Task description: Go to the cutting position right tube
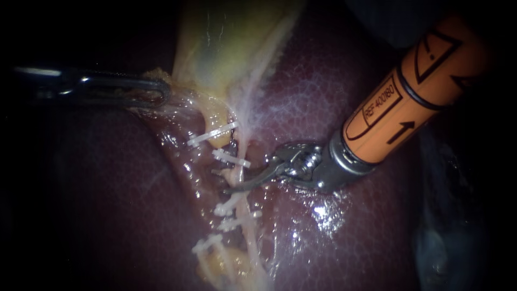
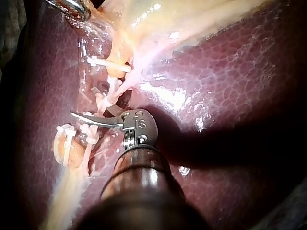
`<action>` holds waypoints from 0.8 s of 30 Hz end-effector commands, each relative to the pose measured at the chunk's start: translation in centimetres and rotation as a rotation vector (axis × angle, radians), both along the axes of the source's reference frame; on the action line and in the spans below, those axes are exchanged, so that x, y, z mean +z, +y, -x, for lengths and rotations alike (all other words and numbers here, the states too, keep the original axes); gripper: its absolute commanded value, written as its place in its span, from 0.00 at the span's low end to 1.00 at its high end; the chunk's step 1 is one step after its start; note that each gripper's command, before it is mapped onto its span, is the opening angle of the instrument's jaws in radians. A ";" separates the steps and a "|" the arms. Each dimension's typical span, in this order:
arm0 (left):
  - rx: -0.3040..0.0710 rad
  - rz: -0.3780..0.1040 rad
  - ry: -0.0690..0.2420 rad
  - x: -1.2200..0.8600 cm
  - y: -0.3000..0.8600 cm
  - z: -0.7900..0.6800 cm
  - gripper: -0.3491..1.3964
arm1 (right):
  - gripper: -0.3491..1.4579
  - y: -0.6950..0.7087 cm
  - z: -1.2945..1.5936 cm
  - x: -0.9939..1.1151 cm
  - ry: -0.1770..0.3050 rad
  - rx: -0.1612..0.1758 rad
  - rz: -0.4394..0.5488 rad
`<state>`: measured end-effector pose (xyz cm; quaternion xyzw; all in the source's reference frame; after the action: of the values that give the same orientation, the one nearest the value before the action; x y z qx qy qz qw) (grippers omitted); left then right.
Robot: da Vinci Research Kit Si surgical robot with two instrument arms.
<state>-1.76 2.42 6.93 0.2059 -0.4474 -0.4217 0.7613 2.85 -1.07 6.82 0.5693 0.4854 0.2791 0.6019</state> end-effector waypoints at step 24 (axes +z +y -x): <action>-0.001 0.000 0.000 0.02 0.01 0.01 0.00 | 0.67 -0.14 -0.31 -0.04 0.141 0.090 0.094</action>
<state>-1.78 2.43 6.95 0.2053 -0.4472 -0.4222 0.7613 3.17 -1.20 6.78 0.5272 0.5726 0.2350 0.5822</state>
